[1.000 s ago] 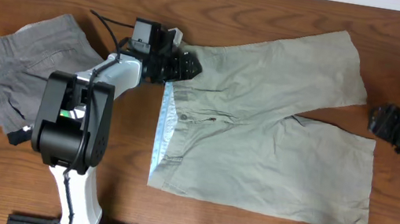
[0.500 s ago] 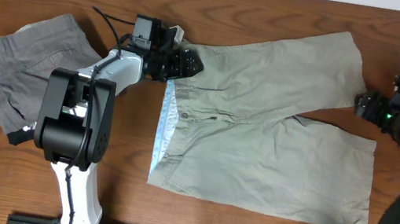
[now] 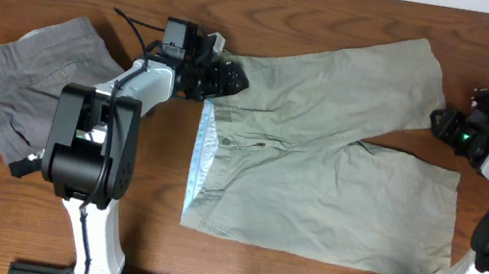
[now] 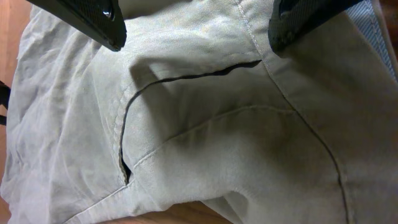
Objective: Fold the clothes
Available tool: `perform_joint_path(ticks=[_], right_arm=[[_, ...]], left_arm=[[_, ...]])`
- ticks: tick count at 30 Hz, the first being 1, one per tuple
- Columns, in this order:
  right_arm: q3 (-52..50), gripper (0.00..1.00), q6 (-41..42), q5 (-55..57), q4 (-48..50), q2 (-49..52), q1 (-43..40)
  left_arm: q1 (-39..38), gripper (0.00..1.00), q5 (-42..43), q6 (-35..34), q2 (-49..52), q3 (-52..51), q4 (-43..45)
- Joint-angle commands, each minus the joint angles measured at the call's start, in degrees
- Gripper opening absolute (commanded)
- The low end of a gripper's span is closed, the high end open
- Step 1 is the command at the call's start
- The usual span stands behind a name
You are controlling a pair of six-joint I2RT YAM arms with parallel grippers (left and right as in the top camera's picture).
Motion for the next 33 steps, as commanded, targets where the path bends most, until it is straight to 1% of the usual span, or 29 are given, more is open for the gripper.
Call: perform_joint_path(ticks=[1, 2, 3, 8, 14, 17, 22, 25, 28, 29, 33], right_arm=[[-1.4, 0.16, 2.1, -1.5, -1.5, 3.4, 0.4], [-1.4, 0.06, 2.1, -1.5, -1.4, 3.3, 0.2], [-1.4, 0.01, 2.1, -1.5, -1.4, 3.2, 0.0], [-1.2, 0.01, 4.2, -0.5, -1.5, 1.4, -3.0], [-1.2, 0.01, 4.8, 4.7, -3.9, -5.4, -9.4], [-1.2, 0.01, 4.7, 6.4, -5.8, -7.9, -11.6], [-1.2, 0.01, 3.8, 6.7, -8.6, -8.0, -12.3], [-1.2, 0.05, 3.8, 6.7, -9.0, -8.0, -11.7], [-1.2, 0.13, 3.8, 6.7, -9.7, -8.0, -11.0], [-1.2, 0.18, 3.5, 6.7, -10.3, -8.0, -10.8], [-1.2, 0.27, 3.4, 6.9, -11.9, -8.0, -10.7]], left_arm=[[-0.3, 0.76, -2.3, -0.3, 4.5, -2.5, -3.1], [-0.3, 0.76, -2.3, -0.3, 4.5, -2.5, -3.1], [-0.3, 0.77, -2.3, -0.3, 4.5, -2.5, -3.1], [-0.3, 0.77, -2.3, -0.3, 4.5, -2.5, -4.0], [-0.3, 0.78, -3.1, -0.1, 4.5, -2.6, -5.2], [-0.3, 0.77, -5.2, -0.1, 4.5, -2.6, -5.7], [-0.3, 0.77, -5.5, -0.1, 4.5, -2.6, -5.9], [-0.3, 0.78, -5.4, -0.2, 4.5, -2.6, -5.8], [-0.3, 0.81, -4.4, -0.2, 4.5, -2.6, -4.5], [-0.3, 0.81, -3.6, -0.1, 4.5, -2.6, -3.8], [-0.2, 0.81, -2.1, -0.1, 3.8, -2.5, -1.7]])
